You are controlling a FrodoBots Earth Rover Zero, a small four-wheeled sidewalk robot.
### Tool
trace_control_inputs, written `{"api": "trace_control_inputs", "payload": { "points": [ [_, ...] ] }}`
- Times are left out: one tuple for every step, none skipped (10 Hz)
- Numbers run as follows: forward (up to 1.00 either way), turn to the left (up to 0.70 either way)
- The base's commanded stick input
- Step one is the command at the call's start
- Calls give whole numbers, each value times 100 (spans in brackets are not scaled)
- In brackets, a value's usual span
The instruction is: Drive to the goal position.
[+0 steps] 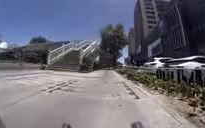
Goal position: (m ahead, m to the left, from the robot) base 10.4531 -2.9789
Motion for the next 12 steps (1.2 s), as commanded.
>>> {"api": "trace_control_inputs", "payload": {
  "points": [
    [45, 0],
    [45, 0],
    [45, 0],
    [45, 0],
    [45, 0],
    [45, 0],
    [45, 0],
    [45, 0],
    [45, 0],
    [45, 0],
    [45, 0],
    [45, 0]
  ]
}}
